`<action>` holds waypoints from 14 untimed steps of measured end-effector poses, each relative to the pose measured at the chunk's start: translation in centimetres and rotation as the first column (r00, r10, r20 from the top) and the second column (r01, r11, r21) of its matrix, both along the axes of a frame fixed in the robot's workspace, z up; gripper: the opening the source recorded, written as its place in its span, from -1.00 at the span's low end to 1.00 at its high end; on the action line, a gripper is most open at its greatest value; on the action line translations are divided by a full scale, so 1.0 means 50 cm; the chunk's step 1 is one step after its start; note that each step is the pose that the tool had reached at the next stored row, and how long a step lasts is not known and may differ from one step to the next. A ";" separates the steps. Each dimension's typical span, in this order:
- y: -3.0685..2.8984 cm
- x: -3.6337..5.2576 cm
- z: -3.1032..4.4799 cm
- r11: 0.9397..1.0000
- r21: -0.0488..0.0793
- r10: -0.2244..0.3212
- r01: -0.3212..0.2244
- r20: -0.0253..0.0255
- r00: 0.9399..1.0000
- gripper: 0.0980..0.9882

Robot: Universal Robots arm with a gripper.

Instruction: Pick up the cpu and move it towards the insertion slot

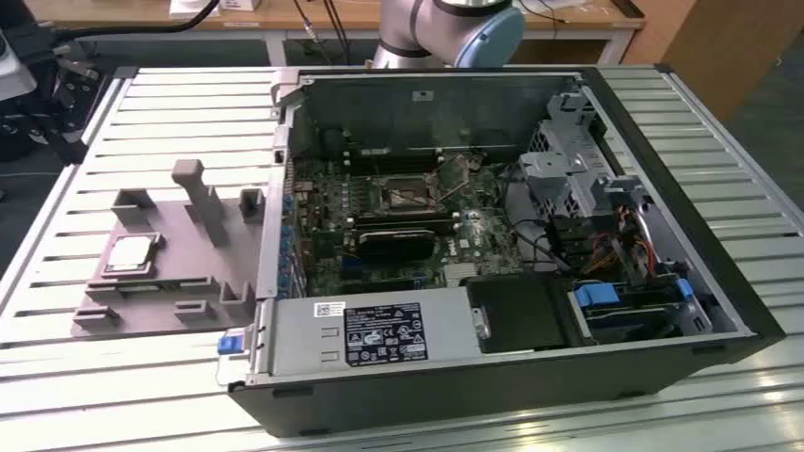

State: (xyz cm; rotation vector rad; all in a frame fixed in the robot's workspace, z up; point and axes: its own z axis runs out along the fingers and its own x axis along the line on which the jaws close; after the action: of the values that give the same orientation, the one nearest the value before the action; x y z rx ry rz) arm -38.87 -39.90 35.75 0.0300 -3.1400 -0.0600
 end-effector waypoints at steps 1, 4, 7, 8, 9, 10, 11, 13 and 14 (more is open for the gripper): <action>0.000 0.000 0.000 1.000 0.000 0.000 0.000 0.000 1.000 -0.99; 0.000 0.000 0.000 1.000 0.000 0.000 0.000 0.000 1.000 -0.99; 0.000 0.000 0.000 1.000 0.000 0.000 0.000 0.000 1.000 -0.99; 0.000 0.000 0.000 1.000 0.000 0.000 0.000 0.000 1.000 -0.99; 0.000 0.000 0.000 1.000 0.000 0.000 0.000 0.000 1.000 -0.99; 0.000 0.000 0.000 1.000 0.000 0.000 0.000 0.000 1.000 -0.99; 0.000 0.000 0.000 1.000 0.000 0.000 0.000 0.000 1.000 -0.99; 0.000 0.000 -0.001 1.000 0.000 0.000 0.000 0.000 1.000 -0.99; 0.000 0.000 -0.002 1.000 0.000 0.000 0.000 0.000 1.000 -0.99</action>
State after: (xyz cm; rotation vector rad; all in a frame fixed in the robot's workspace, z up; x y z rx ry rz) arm -38.87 -39.91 35.63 0.0300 -3.1402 -0.0602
